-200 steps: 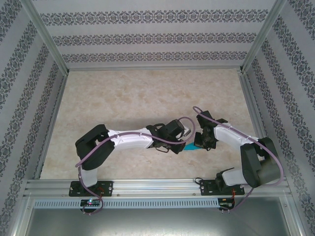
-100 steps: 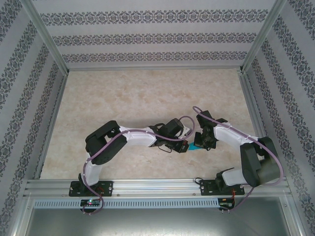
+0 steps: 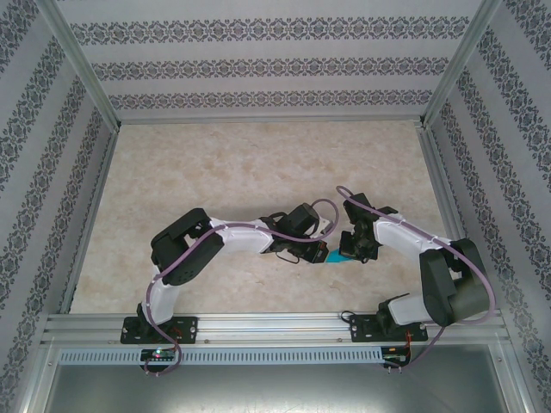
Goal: Fold a paper plane with a square sheet of paper (pick it up from the middle)
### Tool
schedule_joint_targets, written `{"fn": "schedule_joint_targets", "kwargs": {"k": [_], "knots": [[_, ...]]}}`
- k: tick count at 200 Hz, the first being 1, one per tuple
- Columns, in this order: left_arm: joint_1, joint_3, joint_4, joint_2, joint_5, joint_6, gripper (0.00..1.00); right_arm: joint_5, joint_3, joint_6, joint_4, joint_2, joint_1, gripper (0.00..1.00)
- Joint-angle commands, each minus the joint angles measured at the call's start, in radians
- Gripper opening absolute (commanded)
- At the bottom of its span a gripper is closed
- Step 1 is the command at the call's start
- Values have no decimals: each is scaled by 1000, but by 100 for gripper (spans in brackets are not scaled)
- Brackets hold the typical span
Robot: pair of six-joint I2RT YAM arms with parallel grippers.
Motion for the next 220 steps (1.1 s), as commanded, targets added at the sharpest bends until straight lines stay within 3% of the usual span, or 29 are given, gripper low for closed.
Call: {"fn": "schedule_joint_targets", "kwargs": {"k": [1,29,147,190,220], "knots": [[11,10,21,23,28,11,0,34,6,-15,-31,23,7,0],[10,10,15,30,41,22,0,36,7,-16,-31,24,7,0],[-27,46,-184,58,-161,163,0,28,6,-14,-34,17,9,0],[-41,17,-194,68,-199,182,0,-19,6,-10,-29,-24,2,10],[-42,-2,-198,73,-214,183,0,-132,-17,-7,-6,-96,-51,20]]}}
